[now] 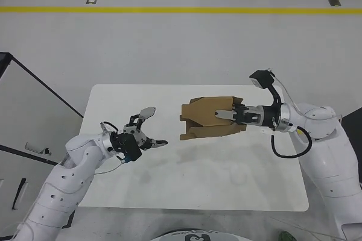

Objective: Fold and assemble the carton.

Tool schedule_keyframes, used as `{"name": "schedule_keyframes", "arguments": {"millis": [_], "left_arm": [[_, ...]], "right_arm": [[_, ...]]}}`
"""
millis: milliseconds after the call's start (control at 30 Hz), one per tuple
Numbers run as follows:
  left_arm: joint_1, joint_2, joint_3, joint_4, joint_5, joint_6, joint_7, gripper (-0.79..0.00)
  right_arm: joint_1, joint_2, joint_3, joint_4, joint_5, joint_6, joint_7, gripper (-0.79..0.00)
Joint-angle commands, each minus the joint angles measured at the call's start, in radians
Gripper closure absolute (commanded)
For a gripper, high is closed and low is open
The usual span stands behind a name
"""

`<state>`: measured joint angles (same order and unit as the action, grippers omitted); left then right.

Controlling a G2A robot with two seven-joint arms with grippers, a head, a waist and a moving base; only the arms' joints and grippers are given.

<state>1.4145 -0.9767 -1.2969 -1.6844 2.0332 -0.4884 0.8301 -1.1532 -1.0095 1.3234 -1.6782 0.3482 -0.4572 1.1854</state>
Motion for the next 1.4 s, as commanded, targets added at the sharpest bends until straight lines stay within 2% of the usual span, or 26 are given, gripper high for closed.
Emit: {"name": "schedule_keyframes", "arguments": {"millis": [0, 33, 100, 200, 533, 667, 767, 1367], "left_arm": [[-0.004, -0.001, -0.011, 0.022, -0.103, -0.066, -0.016, -0.785], [-0.006, -0.002, -0.013, 0.041, -0.180, -0.133, -0.001, -0.785], [-0.025, 0.003, -0.027, 0.072, -0.227, -0.236, -0.014, -0.785], [-0.035, 0.005, -0.033, 0.118, -0.316, -0.329, -0.009, -0.785], [-0.036, 0.005, -0.032, 0.112, -0.318, -0.320, -0.025, -0.785], [-0.029, 0.005, -0.036, 0.136, -0.419, -0.405, -0.058, -0.785], [-0.019, 0.005, -0.041, 0.181, -0.537, -0.472, -0.137, -0.785], [-0.019, 0.005, -0.041, 0.181, -0.537, -0.472, -0.137, -0.785]], "right_arm": [[0.000, 0.000, 0.000, 0.000, 0.000, 0.000, 0.000, 0.000], [0.000, 0.000, 0.000, 0.000, 0.000, 0.000, 0.000, 0.000], [0.000, 0.000, 0.000, 0.000, 0.000, 0.000, 0.000, 0.000], [0.000, 0.000, 0.000, 0.000, 0.000, 0.000, 0.000, 0.000], [0.000, 0.000, 0.000, 0.000, 0.000, 0.000, 0.000, 0.000], [0.000, 0.000, 0.000, 0.000, 0.000, 0.000, 0.000, 0.000], [0.000, 0.000, 0.000, 0.000, 0.000, 0.000, 0.000, 0.000], [0.000, 0.000, 0.000, 0.000, 0.000, 0.000, 0.000, 0.000]]}}
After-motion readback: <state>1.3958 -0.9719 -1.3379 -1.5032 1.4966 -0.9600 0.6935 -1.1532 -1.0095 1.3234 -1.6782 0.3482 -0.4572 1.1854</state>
